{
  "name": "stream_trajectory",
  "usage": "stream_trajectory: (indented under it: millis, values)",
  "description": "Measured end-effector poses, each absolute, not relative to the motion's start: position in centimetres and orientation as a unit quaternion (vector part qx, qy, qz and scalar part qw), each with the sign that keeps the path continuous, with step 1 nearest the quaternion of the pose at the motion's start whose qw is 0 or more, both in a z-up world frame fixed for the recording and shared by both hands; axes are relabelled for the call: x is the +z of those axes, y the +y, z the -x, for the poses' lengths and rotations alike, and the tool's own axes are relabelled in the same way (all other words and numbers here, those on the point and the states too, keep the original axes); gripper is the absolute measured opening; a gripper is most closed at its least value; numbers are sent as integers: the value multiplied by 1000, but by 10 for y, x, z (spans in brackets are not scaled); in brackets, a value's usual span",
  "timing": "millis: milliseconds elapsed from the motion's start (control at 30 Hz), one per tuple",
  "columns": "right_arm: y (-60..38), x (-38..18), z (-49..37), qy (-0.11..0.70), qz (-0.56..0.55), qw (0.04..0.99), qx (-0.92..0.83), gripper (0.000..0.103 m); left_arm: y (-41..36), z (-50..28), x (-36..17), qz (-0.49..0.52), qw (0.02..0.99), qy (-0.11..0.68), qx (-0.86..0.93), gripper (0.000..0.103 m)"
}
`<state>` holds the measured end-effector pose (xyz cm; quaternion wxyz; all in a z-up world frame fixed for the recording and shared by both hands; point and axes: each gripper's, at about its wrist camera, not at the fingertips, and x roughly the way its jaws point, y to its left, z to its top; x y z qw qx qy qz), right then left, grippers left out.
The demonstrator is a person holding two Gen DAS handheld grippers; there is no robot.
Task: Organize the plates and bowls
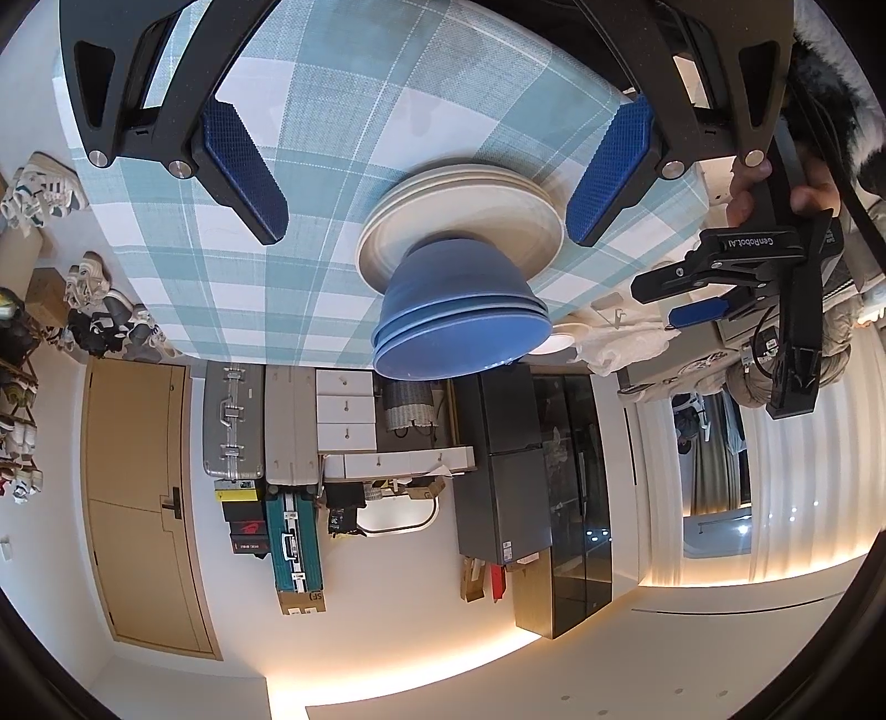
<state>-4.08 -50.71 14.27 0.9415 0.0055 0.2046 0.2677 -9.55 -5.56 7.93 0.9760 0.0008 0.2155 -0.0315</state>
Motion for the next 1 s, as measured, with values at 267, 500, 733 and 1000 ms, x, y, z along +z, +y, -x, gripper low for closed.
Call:
stream_trajectory:
  millis: [267,500,733,1000]
  values:
    - [-507,142,42,205,-6,941,269,103,-52,95,80,2,976,215,-28,101]
    - [-506,142,42,207,-5,940,271,103,-50,95,80,4,976,217,-32,101]
    - [-505,141,43,208,-4,940,270,103,-50,95,80,7,976,217,-33,101]
    - [-504,140,43,208,-4,940,270,103,-50,94,80,12,976,213,-37,101]
